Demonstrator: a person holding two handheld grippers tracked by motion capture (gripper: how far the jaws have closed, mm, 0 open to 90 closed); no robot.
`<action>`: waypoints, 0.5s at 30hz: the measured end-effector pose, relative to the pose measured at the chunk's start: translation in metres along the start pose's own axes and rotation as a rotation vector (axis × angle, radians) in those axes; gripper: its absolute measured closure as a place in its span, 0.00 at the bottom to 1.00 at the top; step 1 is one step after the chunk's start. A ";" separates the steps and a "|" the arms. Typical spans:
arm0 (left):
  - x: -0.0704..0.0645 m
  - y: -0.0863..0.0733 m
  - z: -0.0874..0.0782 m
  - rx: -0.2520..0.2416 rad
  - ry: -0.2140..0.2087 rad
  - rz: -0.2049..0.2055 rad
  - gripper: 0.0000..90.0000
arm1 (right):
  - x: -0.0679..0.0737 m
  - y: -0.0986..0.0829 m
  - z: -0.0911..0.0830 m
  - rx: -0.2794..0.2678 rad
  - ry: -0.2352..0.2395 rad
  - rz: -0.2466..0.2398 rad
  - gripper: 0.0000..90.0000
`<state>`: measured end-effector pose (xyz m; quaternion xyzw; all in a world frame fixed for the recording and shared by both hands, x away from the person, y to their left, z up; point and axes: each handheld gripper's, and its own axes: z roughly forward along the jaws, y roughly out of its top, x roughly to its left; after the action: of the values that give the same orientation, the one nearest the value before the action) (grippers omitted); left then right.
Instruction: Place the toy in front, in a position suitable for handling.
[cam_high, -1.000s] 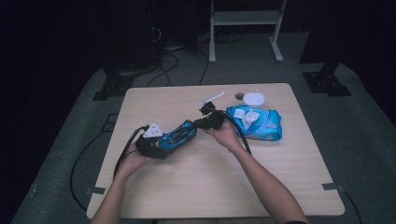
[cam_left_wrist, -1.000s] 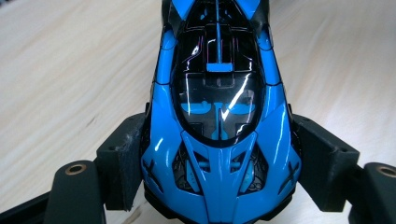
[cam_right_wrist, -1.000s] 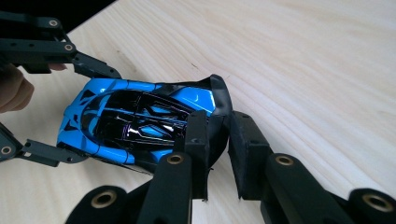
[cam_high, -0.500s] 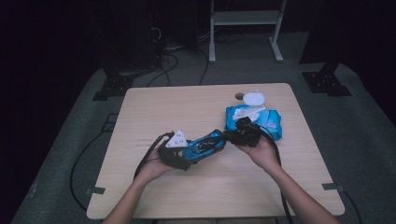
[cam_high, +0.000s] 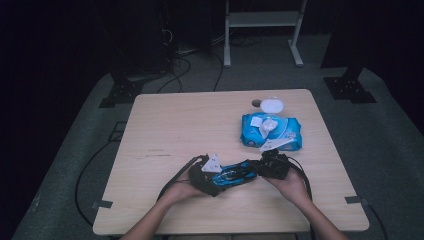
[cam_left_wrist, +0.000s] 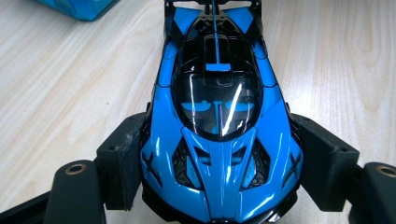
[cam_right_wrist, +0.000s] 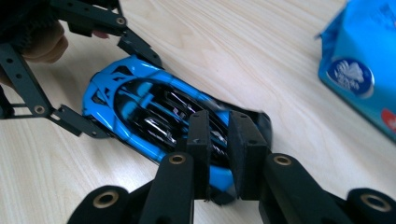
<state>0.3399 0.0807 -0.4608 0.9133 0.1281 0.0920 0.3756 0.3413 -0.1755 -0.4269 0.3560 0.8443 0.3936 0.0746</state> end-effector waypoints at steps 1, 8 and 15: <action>0.001 -0.002 0.000 0.001 0.002 0.006 0.29 | -0.004 -0.005 0.001 -0.001 -0.008 0.015 0.85; 0.000 -0.012 0.005 0.033 0.001 0.008 0.29 | -0.017 -0.020 0.007 0.000 -0.004 0.066 0.85; 0.001 -0.014 0.005 0.020 -0.004 -0.004 0.28 | -0.018 -0.023 0.007 -0.009 0.014 0.077 0.84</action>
<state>0.3396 0.0871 -0.4742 0.9169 0.1299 0.0882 0.3669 0.3450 -0.1927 -0.4511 0.3853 0.8285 0.4025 0.0553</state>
